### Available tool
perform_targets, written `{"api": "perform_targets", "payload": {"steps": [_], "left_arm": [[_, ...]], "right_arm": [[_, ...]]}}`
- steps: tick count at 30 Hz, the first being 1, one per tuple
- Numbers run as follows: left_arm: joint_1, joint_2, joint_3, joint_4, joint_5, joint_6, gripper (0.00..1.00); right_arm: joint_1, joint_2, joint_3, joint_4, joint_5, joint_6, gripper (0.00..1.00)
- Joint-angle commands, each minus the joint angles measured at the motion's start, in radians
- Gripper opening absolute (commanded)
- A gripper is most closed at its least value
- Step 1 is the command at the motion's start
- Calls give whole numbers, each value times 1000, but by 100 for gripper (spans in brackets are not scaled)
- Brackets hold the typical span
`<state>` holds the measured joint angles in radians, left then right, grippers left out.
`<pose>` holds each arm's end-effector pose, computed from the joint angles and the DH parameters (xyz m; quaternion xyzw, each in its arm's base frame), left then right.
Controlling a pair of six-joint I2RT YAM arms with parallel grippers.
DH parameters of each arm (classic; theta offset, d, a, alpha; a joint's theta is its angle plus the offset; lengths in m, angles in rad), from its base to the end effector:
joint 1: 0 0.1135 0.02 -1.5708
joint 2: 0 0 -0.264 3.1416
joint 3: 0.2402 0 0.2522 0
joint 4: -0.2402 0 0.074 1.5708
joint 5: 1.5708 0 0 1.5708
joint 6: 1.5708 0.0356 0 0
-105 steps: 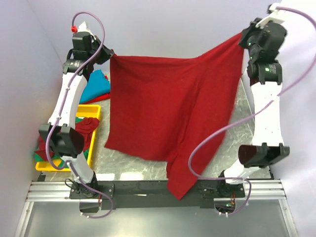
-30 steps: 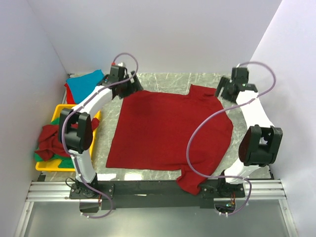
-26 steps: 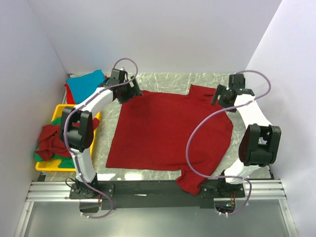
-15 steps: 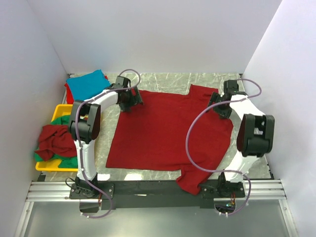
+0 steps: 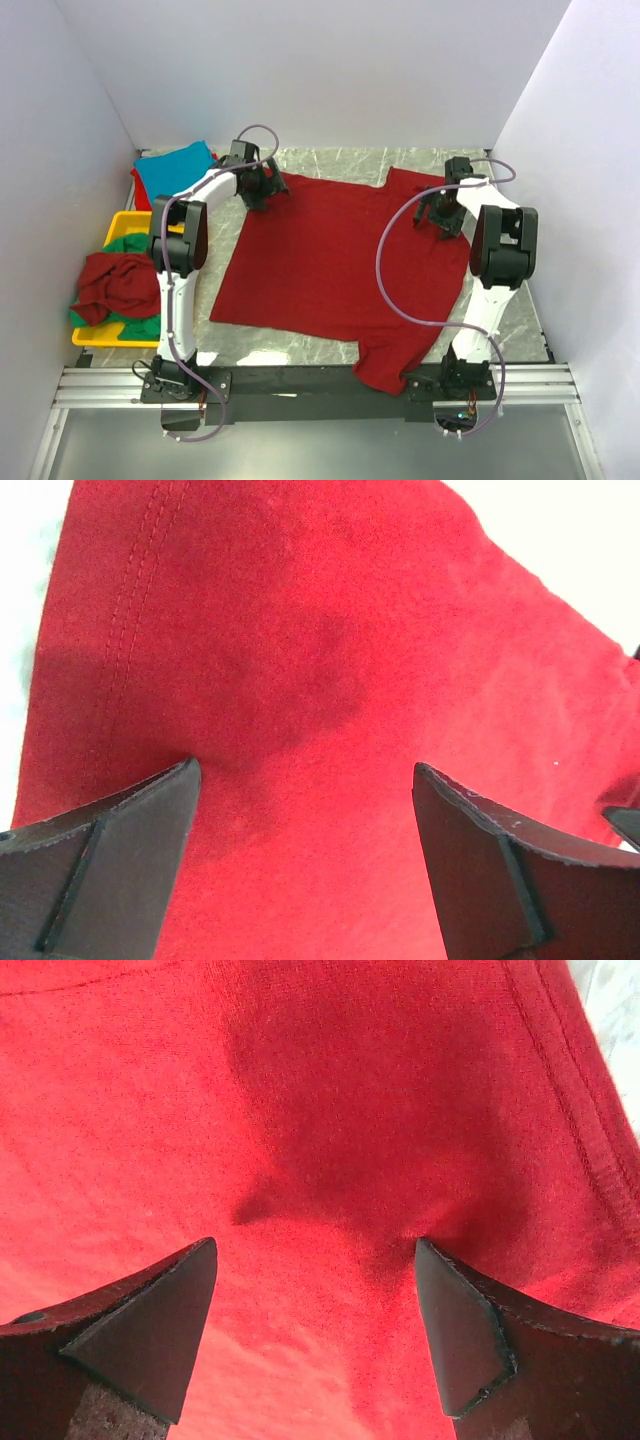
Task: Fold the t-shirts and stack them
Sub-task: Flatten the tshirt out
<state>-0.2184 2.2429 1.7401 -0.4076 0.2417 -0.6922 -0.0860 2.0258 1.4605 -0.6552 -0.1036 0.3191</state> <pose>0.4809 -0.1155 0.1689 -0.1824 0.9220 -0.2440 0.2389 0.4113 -0.0318 0.1673 0.1890 0.9651 0.0709 0.1669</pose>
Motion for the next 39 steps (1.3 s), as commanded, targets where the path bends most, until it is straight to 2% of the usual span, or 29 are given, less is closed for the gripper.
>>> {"api": "perform_targets", "payload": {"steps": [1, 9, 14, 20, 28, 35, 39], "left_arm": [[13, 102, 68, -5, 22, 40, 94], [19, 262, 326, -25, 79, 82, 94], [33, 288, 380, 41, 117, 66, 94], [34, 239, 385, 113, 154, 66, 94], [34, 48, 293, 151, 117, 69, 95], [19, -124, 83, 63, 30, 98, 94], [10, -201, -68, 70, 19, 109, 94]], "right_arm": [[-9, 65, 87, -46, 41, 11, 86], [-26, 231, 343, -159, 45, 5, 86], [-27, 323, 533, -225, 19, -6, 85], [-26, 321, 629, -233, -65, -35, 85], [-24, 108, 512, -138, -156, -68, 85], [-14, -104, 270, -75, -153, -42, 86], [-1, -179, 144, -72, -151, -37, 85]]}}
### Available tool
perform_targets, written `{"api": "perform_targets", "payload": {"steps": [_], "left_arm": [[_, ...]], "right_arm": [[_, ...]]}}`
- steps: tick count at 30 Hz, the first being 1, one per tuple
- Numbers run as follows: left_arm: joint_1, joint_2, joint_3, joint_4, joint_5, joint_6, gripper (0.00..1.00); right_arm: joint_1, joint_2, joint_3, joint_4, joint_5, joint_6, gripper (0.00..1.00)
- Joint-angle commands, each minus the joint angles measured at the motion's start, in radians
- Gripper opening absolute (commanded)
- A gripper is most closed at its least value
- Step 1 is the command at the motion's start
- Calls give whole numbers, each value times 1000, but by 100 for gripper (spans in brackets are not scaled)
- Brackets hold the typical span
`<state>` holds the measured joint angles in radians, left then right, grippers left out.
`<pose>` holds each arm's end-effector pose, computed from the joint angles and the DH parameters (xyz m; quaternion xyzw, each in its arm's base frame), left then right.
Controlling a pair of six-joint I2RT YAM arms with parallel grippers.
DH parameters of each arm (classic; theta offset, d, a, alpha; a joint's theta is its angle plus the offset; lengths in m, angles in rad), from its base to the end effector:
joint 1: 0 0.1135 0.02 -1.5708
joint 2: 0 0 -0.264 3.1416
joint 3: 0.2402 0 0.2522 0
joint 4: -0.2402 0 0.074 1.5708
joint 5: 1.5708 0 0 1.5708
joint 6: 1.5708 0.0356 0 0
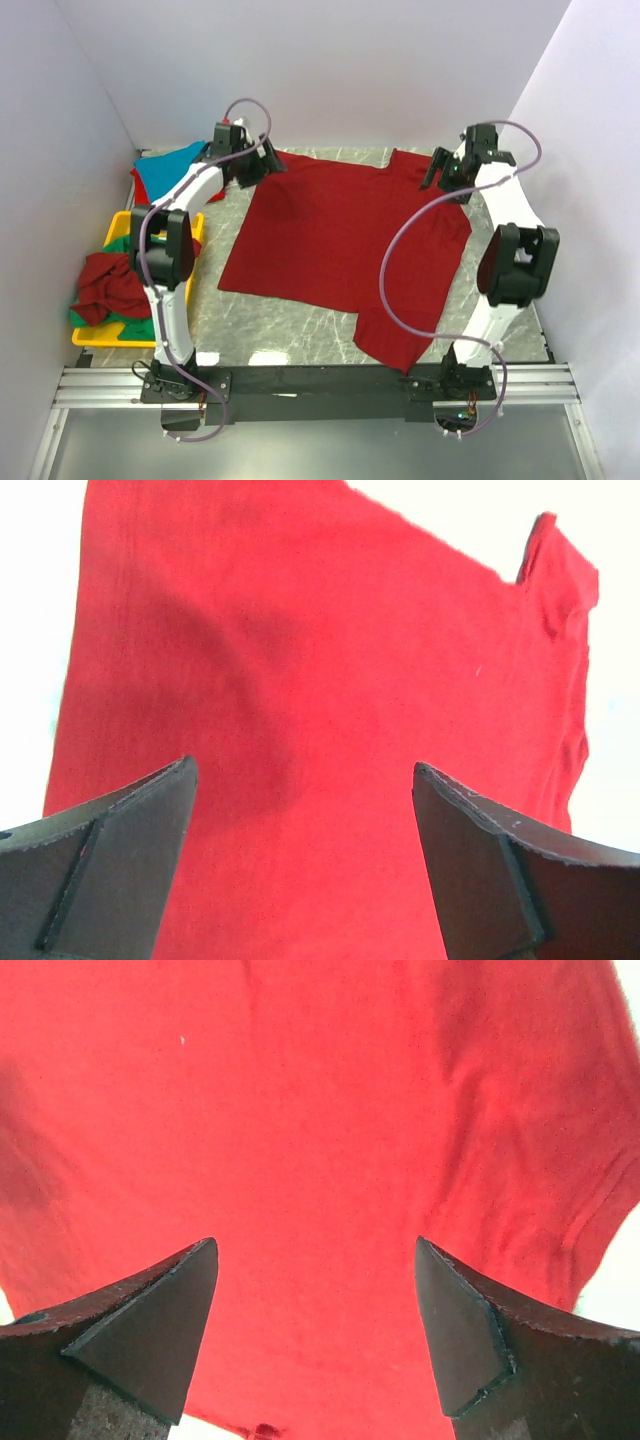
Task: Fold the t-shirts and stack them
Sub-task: Flatten the tshirt out
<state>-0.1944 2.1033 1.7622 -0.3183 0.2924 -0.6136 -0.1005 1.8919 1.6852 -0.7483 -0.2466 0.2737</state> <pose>0.4792 -0.1048 0.2493 -0.1221 0.8823 -0.2914 0.3489 0.4168 -0.0333 0.2839 0.1393 0.9362 0.1428 0.2895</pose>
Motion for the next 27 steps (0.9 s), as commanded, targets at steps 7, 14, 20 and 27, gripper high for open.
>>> {"api": "perform_targets", "payload": {"steps": [7, 14, 20, 27], "left_arm": [[-28, -192, -337, 19, -65, -3, 94], [-27, -194, -434, 42, -82, -14, 94], [-7, -137, -417, 35, -110, -11, 95], [6, -28, -342, 25, -95, 14, 94]], "right_arm": [[21, -181, -378, 93, -16, 48, 84], [21, -182, -498, 115, -7, 48, 84], [21, -97, -476, 125, 10, 51, 84], [19, 2, -406, 107, 36, 48, 84]]}}
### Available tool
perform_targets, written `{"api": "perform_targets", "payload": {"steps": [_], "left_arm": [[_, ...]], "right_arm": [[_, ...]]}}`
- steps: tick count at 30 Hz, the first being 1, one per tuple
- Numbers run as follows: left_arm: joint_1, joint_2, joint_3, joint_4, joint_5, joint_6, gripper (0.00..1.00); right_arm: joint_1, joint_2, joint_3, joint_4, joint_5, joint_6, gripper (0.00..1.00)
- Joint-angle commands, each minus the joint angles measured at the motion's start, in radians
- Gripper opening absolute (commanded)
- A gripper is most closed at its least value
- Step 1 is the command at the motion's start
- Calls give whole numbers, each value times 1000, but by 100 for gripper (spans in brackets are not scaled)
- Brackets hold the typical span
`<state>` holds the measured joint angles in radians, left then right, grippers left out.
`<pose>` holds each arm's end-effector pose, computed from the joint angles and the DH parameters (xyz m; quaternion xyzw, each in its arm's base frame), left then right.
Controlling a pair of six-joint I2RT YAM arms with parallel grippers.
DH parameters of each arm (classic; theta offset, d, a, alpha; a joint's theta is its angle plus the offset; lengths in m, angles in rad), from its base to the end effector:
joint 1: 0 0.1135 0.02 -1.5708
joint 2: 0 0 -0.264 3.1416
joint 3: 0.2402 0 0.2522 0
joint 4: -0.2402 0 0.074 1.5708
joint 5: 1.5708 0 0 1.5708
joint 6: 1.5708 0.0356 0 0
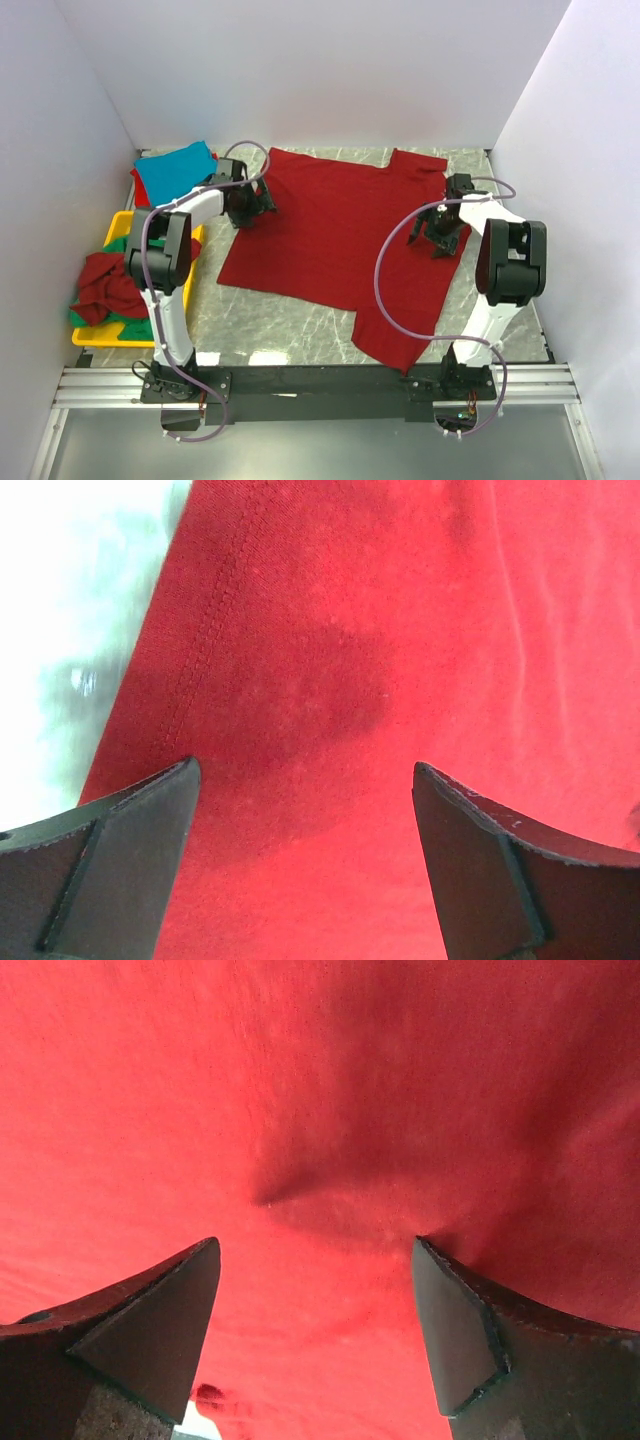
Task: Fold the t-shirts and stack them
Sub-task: Flatten the tshirt out
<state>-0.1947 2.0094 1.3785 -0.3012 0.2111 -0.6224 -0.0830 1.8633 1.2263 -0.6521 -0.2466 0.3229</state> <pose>0.4206 -0.0905 0.1691 -0.1680 0.9297 -0.2158 0.2468 0.3584 -0.0211 0.1646 0.1811 0.9659 0.1376 0.1237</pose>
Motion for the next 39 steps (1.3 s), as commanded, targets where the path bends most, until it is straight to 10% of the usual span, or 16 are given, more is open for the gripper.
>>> {"api": "perform_targets", "payload": {"steps": [1, 25, 39], "left_arm": [[6, 77, 53, 4, -16, 26, 95], [46, 293, 498, -65, 60, 95, 95], [32, -188, 35, -133, -300, -8, 93]], "right_arm": [[2, 42, 64, 8, 38, -1, 83], [2, 366, 593, -182, 0, 15, 83], [3, 202, 555, -152, -74, 18, 83]]}}
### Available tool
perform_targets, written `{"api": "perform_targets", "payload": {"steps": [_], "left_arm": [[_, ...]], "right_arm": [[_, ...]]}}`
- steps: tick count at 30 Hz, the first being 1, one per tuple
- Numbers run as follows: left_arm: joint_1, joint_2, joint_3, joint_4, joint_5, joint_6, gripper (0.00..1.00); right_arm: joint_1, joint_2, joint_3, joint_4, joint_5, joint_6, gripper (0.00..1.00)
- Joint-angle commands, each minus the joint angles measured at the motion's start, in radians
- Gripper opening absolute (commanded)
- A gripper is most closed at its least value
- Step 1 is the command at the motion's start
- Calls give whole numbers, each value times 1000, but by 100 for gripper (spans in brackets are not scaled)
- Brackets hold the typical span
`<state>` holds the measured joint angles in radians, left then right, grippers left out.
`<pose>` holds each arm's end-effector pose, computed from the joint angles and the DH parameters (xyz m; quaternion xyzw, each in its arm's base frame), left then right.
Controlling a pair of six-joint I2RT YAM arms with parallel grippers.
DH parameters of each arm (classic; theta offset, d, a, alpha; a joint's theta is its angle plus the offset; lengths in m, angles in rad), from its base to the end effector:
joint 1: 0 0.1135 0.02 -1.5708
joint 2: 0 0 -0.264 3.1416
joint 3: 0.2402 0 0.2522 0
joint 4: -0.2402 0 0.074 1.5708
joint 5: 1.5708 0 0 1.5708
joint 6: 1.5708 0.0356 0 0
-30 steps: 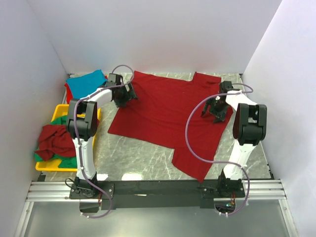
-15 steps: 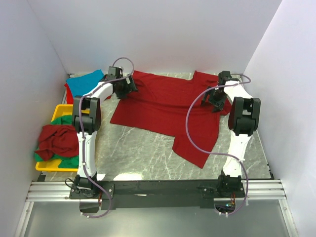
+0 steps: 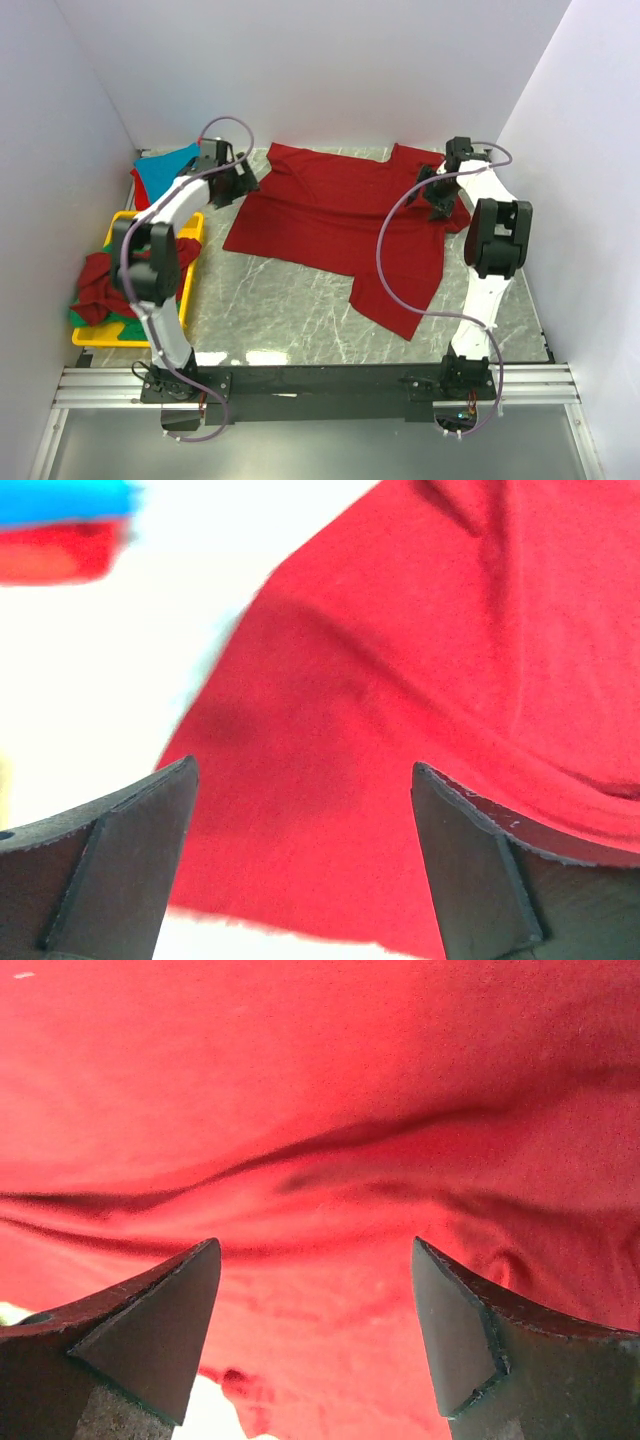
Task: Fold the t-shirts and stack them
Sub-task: Flatten the tshirt out, then fold the tshirt
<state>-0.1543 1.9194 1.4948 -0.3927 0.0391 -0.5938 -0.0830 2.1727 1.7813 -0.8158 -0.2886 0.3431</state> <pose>0.4277 -0.0679 0.2355 -0.1956 0.9089 -0.1513 0.3358 0.4565 -0.0278 0.1921 0.1804 0.9568 0.1634 0.1591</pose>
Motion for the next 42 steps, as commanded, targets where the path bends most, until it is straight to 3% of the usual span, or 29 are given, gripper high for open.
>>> {"api": "perform_targets", "payload": {"steps": [1, 8, 14, 42], "left_arm": [[-10, -111, -109, -54, -152, -47, 92], [-11, -204, -312, -72, -252, -109, 78], [-11, -200, -372, -57, -285, -133, 67], [-7, -137, -412, 28, -289, -150, 37]], "right_arm": [[3, -131, -9, 12, -37, -1, 83], [8, -249, -132, 38, -66, 0, 82], [9, -356, -241, 53, -72, -13, 82], [9, -487, -433, 96, -49, 4, 82]]}}
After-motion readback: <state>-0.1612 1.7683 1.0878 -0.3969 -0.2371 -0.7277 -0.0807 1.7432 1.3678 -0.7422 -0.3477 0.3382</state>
